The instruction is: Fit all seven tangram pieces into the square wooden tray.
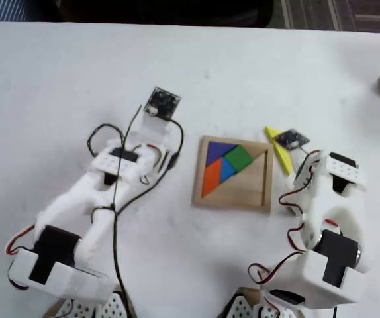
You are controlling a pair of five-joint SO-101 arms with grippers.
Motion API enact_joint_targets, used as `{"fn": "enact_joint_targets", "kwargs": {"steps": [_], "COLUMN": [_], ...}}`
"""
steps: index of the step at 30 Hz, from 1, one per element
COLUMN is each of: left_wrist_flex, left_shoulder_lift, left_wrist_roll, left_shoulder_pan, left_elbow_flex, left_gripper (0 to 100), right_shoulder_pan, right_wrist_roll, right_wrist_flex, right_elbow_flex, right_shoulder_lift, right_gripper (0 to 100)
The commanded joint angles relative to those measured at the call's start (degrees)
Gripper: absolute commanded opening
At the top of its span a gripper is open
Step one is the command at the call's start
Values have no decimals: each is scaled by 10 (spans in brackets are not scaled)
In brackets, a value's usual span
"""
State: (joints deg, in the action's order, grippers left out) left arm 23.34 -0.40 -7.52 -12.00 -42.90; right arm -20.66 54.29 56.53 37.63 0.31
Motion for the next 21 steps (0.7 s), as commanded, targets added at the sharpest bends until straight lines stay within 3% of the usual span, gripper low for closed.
{"fn": "enact_joint_targets", "kwargs": {"steps": [1, 8, 16, 21], "left_wrist_flex": [-16, -16, -16, -16], "left_shoulder_lift": [-1, -1, -1, -1], "left_wrist_roll": [-4, -4, -4, -4], "left_shoulder_pan": [7, 7, 7, 7], "left_elbow_flex": [31, 31, 31, 32], "left_gripper": [241, 241, 241, 241], "right_shoulder_pan": [5, 12, -7, -12], "right_wrist_roll": [-44, -91, -127, -127], "right_wrist_flex": [-80, -152, -150, -58], "right_elbow_flex": [-7, -30, -134, -200], "right_shoulder_lift": [1, 28, 102, 123], "right_gripper": [19, 20, 23, 20]}}
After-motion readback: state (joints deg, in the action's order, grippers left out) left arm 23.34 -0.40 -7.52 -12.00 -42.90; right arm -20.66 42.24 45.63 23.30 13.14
